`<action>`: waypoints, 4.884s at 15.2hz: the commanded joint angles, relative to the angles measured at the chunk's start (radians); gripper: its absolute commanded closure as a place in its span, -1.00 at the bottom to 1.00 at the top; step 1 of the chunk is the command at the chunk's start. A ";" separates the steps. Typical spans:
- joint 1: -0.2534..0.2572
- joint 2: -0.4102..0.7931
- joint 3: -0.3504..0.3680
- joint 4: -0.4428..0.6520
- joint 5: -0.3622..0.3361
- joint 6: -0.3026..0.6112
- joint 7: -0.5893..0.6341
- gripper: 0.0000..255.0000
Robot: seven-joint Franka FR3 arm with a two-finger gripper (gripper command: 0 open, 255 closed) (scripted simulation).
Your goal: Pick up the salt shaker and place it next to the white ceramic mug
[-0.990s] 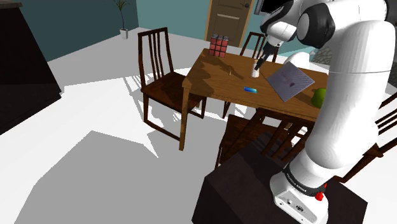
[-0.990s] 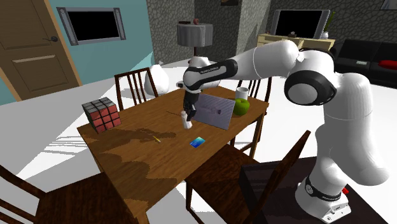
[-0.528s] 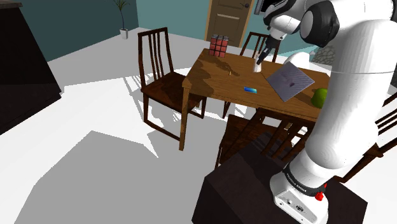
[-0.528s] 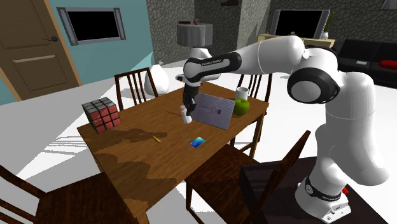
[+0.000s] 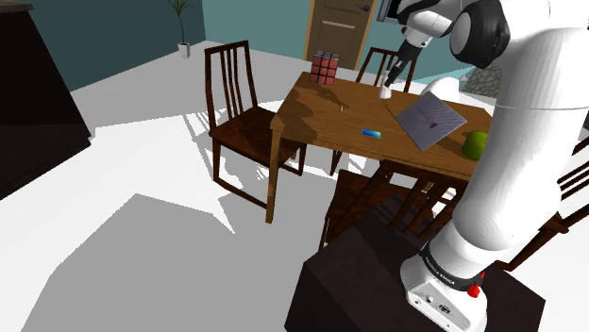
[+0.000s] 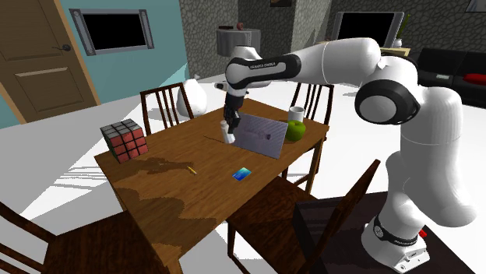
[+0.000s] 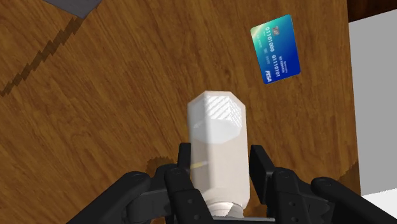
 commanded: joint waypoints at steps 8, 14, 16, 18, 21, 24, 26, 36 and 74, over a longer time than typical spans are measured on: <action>-0.013 -0.027 -0.015 0.064 -0.022 -0.086 0.009 1.00; -0.046 -0.127 -0.064 -0.062 -0.063 -0.066 -0.093 1.00; -0.062 -0.153 -0.080 -0.092 -0.074 -0.064 -0.128 1.00; -0.081 -0.175 -0.096 -0.116 -0.084 -0.065 -0.164 1.00; -0.113 -0.200 -0.121 -0.143 -0.094 -0.072 -0.221 1.00; -0.149 -0.214 -0.146 -0.157 -0.098 -0.083 -0.283 1.00; -0.177 -0.217 -0.163 -0.161 -0.096 -0.093 -0.326 1.00; -0.357 -0.151 -0.238 -0.099 -0.036 -0.179 -0.573 1.00; -0.797 0.207 -0.195 0.022 0.219 -0.161 -1.019 1.00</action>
